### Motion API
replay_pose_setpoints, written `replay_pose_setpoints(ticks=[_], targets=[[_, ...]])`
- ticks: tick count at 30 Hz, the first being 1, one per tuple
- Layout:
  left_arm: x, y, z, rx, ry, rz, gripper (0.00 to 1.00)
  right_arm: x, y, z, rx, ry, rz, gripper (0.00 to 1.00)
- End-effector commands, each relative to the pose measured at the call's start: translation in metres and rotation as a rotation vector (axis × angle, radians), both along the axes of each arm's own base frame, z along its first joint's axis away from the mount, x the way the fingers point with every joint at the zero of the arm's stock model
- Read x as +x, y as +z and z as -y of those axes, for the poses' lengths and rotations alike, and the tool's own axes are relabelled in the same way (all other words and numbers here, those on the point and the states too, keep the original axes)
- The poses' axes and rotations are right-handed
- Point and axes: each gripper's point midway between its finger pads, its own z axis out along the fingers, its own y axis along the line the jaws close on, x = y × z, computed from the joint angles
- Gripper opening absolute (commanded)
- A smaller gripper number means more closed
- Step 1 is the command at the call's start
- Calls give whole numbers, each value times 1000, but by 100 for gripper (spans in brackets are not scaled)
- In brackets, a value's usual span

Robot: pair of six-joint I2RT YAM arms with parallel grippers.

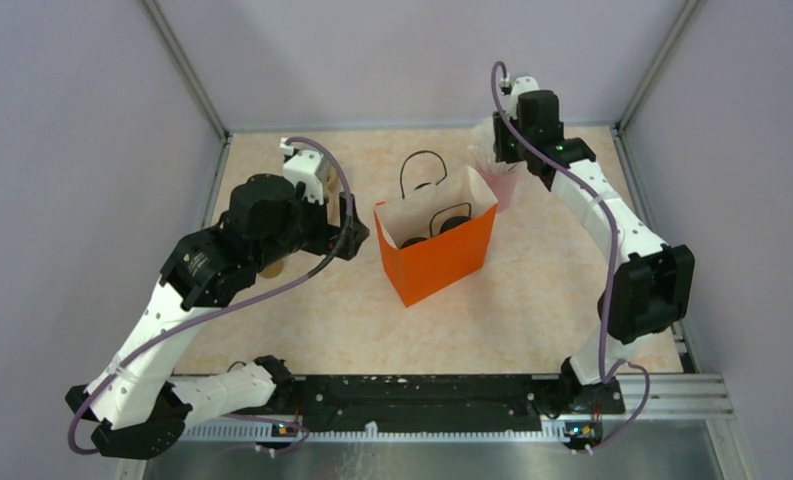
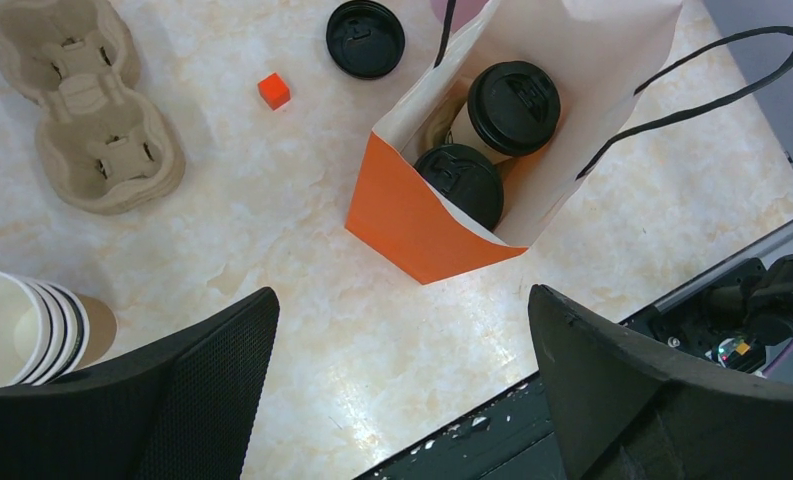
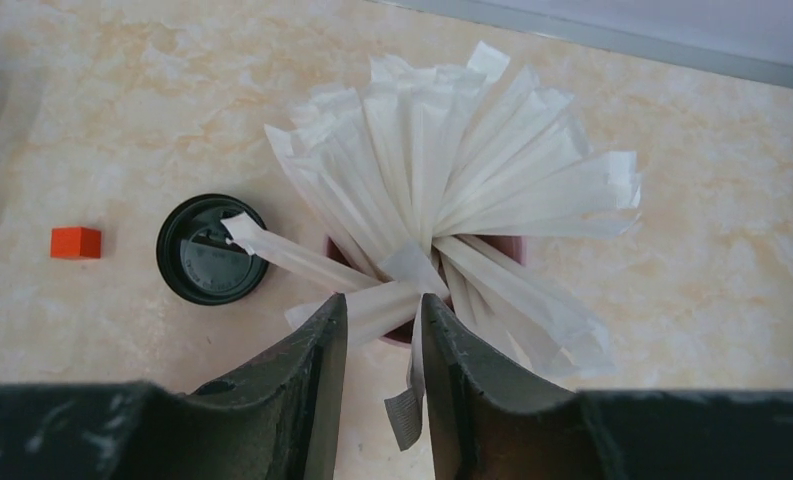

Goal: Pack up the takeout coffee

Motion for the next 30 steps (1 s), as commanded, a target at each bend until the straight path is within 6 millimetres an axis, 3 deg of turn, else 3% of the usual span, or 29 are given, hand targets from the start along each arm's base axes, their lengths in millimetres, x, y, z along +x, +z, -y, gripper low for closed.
replay_pose_setpoints(ticks=[1,3,7,12,16,22,30], targets=[[1,1,-5,-8,27,11,99,18,46,1,11,1,116,27],[1,1,-6,-5,29,12,99,18,46,4,0,-12,108,19],[3,1,-5,-8,35,12,99,12,45,6,-9,-13,85,15],[5,-1,0,-18,30,4,99,8,51,7,-42,16,106,1],[5,-1,3,-30,24,-1,99,11,59,7,-55,28,130,0],[5,-3,4,-30,25,-7,99,10,88,8,-50,33,176,0],[5,-9,1,-35,33,9,99,-13,133,16,-43,27,206,0]])
